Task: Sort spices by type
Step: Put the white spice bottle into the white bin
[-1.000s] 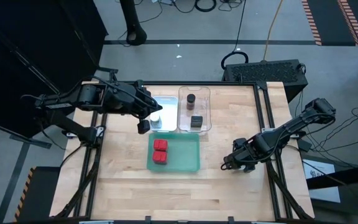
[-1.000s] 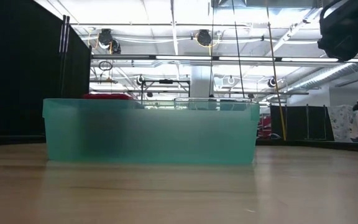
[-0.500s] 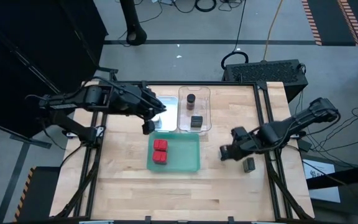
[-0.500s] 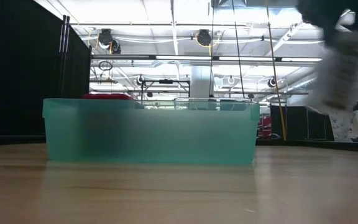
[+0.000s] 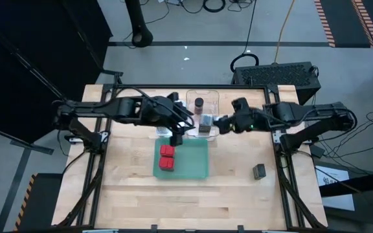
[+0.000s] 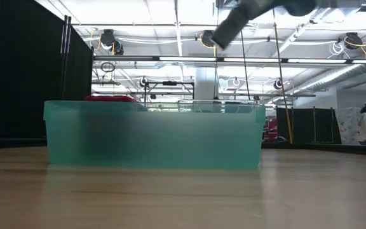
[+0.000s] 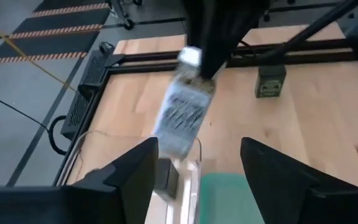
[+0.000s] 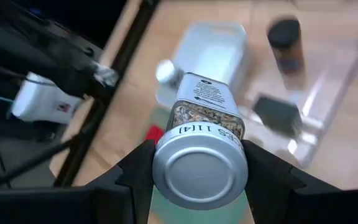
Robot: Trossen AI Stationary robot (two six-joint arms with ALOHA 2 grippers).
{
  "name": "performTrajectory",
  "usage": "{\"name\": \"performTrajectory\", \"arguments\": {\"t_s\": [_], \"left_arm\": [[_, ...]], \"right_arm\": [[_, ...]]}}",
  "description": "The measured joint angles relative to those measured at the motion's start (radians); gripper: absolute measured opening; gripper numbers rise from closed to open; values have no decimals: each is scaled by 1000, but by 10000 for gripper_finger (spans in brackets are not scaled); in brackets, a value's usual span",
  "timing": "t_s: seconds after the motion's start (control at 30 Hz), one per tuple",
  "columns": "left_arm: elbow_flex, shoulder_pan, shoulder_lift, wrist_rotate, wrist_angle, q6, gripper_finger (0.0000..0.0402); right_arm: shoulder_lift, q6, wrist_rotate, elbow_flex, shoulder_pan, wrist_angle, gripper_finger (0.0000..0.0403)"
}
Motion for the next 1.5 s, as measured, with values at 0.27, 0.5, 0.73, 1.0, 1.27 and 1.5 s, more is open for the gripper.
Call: {"name": "performTrajectory", "arguments": {"t_s": [0.27,0.5,0.73,1.0,1.27,1.5], "left_arm": [[0,-1,78,-20,32,0,240],[0,2,97,-202,40,26,240],[0,6,97,-74,53,139,240],[1,26,115,-70,83,178,240],[1,44,115,-41,70,174,240],[1,47,115,-38,73,174,240]], "right_arm": [[23,-142,-64,0,-90,156,175],[39,-160,-112,0,-94,171,175],[47,-161,-114,0,-94,177,175],[49,-160,-135,0,-94,178,175],[48,-160,-137,0,-94,176,175],[48,-162,-136,0,-94,175,175]]}}
